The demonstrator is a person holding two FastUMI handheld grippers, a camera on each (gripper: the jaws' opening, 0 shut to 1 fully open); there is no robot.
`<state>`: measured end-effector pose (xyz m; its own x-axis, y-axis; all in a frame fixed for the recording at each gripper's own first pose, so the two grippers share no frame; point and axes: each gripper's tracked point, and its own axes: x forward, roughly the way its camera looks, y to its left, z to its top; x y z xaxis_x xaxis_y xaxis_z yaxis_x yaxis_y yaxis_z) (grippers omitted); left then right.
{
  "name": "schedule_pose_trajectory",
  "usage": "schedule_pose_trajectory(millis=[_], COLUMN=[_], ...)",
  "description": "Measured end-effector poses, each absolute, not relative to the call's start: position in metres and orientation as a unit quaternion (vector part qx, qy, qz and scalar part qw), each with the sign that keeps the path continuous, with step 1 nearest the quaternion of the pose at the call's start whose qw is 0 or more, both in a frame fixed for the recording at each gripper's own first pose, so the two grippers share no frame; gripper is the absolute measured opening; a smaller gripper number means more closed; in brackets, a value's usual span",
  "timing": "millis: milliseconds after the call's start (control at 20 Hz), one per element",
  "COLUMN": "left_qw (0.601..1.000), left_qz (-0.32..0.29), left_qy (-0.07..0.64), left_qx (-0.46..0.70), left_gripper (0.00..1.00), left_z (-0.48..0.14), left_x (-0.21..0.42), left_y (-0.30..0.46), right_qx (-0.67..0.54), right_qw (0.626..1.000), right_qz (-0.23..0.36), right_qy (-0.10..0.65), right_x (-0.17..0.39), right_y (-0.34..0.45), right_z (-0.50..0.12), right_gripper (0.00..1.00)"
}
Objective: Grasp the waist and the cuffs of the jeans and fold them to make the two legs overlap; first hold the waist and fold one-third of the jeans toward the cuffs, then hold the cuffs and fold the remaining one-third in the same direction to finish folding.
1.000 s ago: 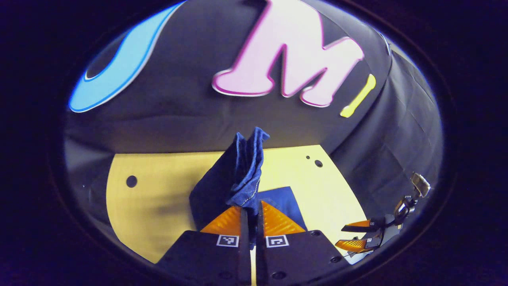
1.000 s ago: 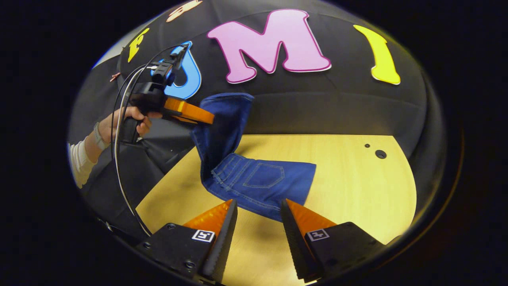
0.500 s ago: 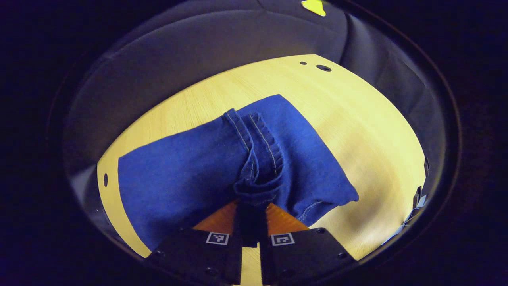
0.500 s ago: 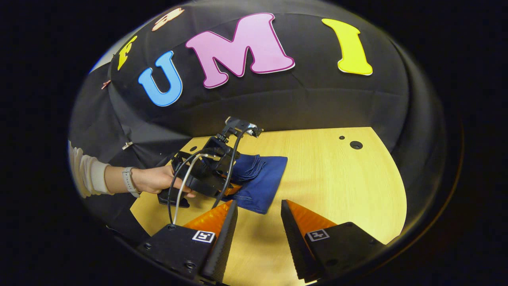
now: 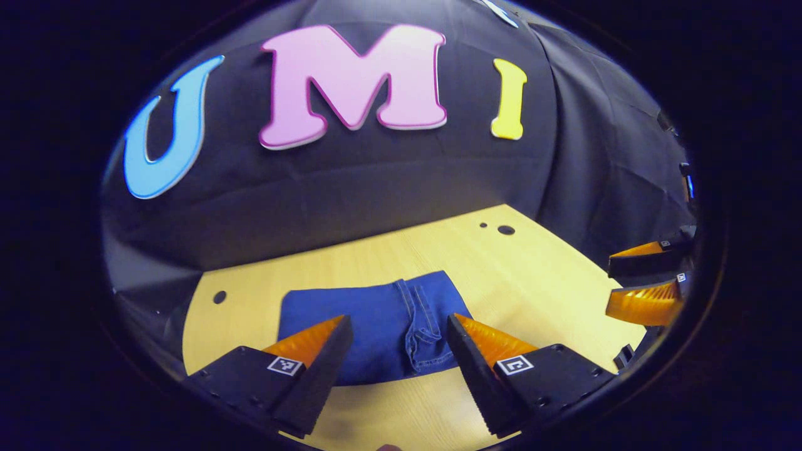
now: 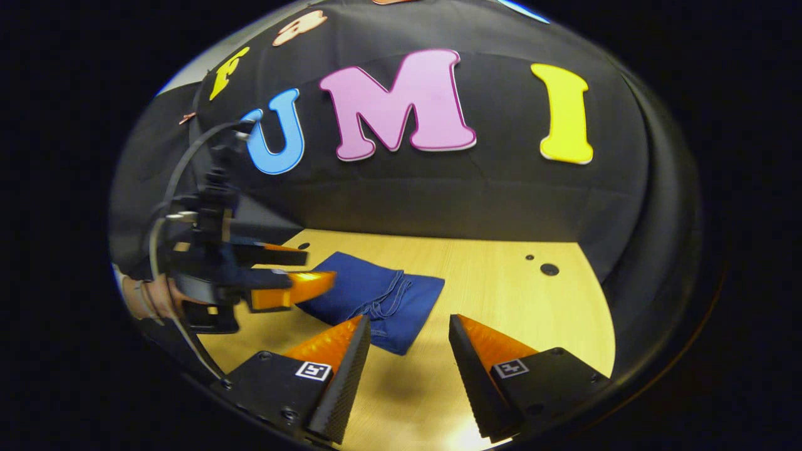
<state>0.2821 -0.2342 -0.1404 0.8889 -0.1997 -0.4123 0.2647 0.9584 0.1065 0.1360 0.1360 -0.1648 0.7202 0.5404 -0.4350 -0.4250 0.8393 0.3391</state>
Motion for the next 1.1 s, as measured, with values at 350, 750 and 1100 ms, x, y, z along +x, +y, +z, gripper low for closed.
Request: schedule_pose_trajectory(millis=[350, 750, 1100], left_qw=[0.992, 0.999, 0.999], left_qz=[-0.065, -0.027, -0.045], left_qy=[0.109, 0.027, -0.015], left_qx=[-0.012, 0.022, 0.005], left_gripper=[0.96, 0.96, 0.96], left_z=[-0.071, 0.002, 0.051], left_x=[0.112, 0.035, 0.031], left_y=[-0.164, -0.137, -0.176], right_qx=[0.077, 0.057, 0.029], right_qw=[0.957, 0.979, 0.981], right_qz=[0.221, 0.187, 0.192], right_qy=[0.170, 0.049, 0.003], right_x=[0.064, 0.016, 0.003], right_y=[0.126, 0.107, 0.081], right_z=[-0.062, 0.030, 0.065], right_gripper=[0.93, 0.96, 0.96])
